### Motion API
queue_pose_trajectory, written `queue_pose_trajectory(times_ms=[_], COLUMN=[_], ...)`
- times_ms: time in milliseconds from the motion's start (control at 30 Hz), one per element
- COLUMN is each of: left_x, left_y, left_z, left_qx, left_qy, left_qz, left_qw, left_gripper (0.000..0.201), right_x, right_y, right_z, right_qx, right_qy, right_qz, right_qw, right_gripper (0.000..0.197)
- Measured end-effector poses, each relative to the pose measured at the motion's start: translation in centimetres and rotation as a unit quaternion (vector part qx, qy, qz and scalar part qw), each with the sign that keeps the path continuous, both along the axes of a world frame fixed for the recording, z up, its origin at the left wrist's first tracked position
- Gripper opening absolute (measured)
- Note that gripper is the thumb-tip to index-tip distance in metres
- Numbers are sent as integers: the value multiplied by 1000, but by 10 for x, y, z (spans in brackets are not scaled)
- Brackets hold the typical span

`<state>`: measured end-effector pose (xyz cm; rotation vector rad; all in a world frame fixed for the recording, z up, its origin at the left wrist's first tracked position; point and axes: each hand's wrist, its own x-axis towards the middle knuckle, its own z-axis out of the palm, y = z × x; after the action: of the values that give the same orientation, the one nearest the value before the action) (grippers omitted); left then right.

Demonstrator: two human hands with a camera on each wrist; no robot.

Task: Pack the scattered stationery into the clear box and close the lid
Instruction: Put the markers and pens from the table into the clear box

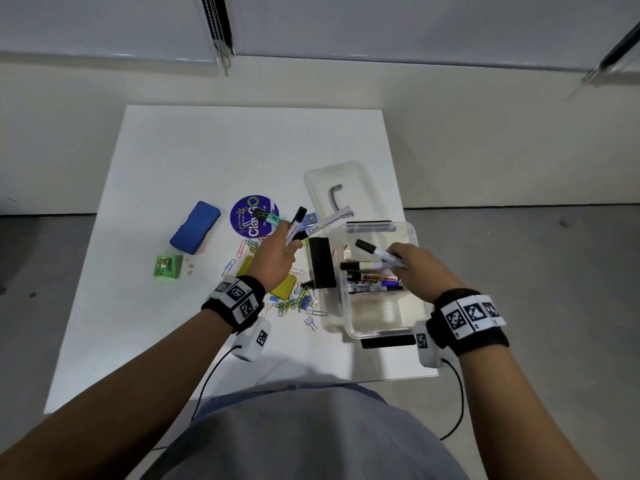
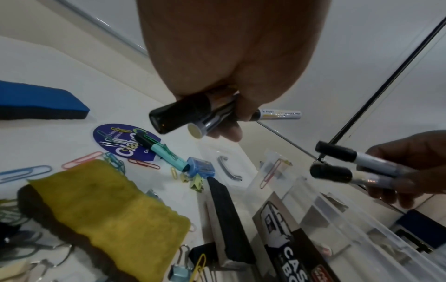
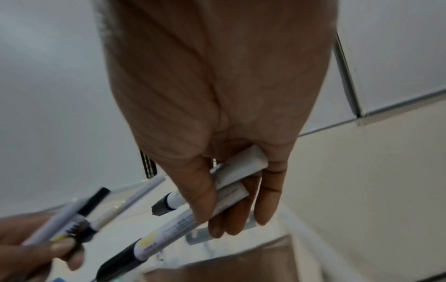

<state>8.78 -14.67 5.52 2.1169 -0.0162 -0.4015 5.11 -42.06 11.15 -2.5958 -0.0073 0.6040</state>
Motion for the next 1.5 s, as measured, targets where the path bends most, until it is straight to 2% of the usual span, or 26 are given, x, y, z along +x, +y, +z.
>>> queue_pose_trajectory(times_ms=[100,200,267,333,400,467,500,533,600,700,833,933,1033,1100,1167,1267,1333,1433,1500], left_x=[-1,0,2,5,8,9,8,6,1,-10,-16,-14,-10,-9,-10,-10,-5,10,19], left_y=[-5,-10,-15,-22,-29,-35,-38,-42,-55,-81,-121,-150,-163,-161,-153,-139,-127,-107,-96], left_z=[4,11,13,17,19,22,25,29,37,40,34,26,16,7,2,5,11,12,7], left_qx=[-2,6,19,41,68,100,117,135,180,265,359,364,359,341,324,291,248,209,208], left_qy=[-15,-27,-30,-33,-36,-33,-35,-41,-69,-105,-88,-66,-89,-117,-151,-215,-243,-230,-169], left_qz=[-6,-23,-46,-74,-110,-145,-164,-184,-237,-318,-381,-409,-417,-415,-406,-362,-303,-174,-108], left_qw=[1000,999,998,996,991,984,979,973,952,904,847,834,830,835,841,859,887,934,957], left_gripper=[19,17,20,27,33,34,32,28,22,16,22,26,34,50,54,31,22,15,16], right_x=[-1,-3,-6,-7,-7,-7,-9,-11,-15,-18,-16,-14,-16,-18,-20,-26,-28,-29,-29], right_y=[-22,-17,-6,-1,-4,-15,-22,-27,-33,-31,-34,-36,-37,-38,-38,-36,-34,-31,-28], right_z=[-6,-18,-33,-45,-46,-42,-43,-43,-47,-49,-57,-65,-64,-62,-62,-64,-66,-68,-69], right_qx=[-81,-161,-172,-137,-78,-52,-47,-39,3,69,78,70,65,70,75,80,81,81,83], right_qy=[-28,-26,-5,17,3,-79,-127,-158,-135,-56,-44,-43,-60,-70,-73,-72,-73,-69,-67], right_qz=[5,72,118,121,68,-44,-112,-169,-233,-232,-241,-239,-228,-228,-235,-237,-240,-246,-246], right_qw=[996,984,978,983,995,995,984,972,963,969,966,968,970,969,966,966,965,964,963], right_gripper=[24,37,44,46,37,17,13,16,32,48,67,74,71,70,70,74,76,77,76])
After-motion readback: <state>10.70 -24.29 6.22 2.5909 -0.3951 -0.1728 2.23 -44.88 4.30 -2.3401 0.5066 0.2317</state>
